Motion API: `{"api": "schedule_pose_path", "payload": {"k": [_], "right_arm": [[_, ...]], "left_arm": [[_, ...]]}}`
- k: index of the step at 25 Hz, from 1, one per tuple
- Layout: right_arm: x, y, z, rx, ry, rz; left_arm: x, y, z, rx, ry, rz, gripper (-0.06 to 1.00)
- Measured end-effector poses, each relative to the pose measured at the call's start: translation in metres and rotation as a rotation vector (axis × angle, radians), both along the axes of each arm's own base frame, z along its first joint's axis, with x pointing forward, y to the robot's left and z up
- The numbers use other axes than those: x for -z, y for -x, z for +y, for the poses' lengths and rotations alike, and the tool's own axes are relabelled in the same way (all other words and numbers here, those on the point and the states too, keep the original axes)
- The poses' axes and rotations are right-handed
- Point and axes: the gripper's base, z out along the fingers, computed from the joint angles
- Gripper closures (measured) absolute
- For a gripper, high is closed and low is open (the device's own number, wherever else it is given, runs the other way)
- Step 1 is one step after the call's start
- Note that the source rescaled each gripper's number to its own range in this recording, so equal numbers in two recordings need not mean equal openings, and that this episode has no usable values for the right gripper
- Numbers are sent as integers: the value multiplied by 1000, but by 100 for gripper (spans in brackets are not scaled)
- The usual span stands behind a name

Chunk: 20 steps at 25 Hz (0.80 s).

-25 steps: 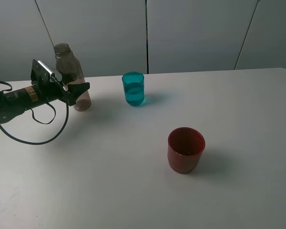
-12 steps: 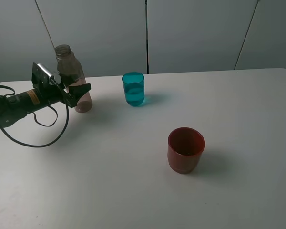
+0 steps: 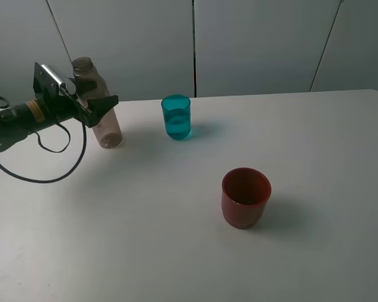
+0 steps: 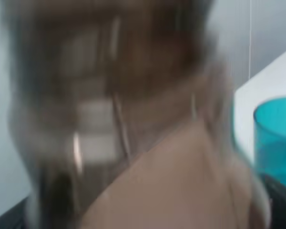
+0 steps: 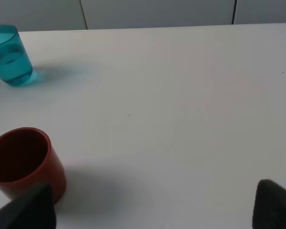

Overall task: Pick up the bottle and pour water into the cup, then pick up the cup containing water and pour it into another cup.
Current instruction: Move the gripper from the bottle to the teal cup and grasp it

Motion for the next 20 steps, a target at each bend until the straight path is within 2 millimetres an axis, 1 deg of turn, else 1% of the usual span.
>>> {"api": "schedule_pose_path", "payload": {"k": [4, 7, 10, 13, 15, 17, 20], "right_arm": [[0, 0, 0, 0, 0, 0], [0, 0, 0, 0, 0, 0], [0, 0, 0, 0, 0, 0], [0, 0, 0, 0, 0, 0], [0, 0, 0, 0, 0, 0], [0, 0, 0, 0, 0, 0], [0, 0, 0, 0, 0, 0]], "left_arm": [[-33, 0, 0, -6, 28, -33, 4], [-63, 2, 1, -19, 43, -59, 3], [-98, 7, 2, -39, 51, -88, 3], [-129, 14, -3, -40, 87, -103, 3], [-144, 20, -12, -17, 122, -101, 3], [-154, 25, -26, 19, 141, -88, 3], [-153, 33, -55, 103, 120, -43, 3]]}}
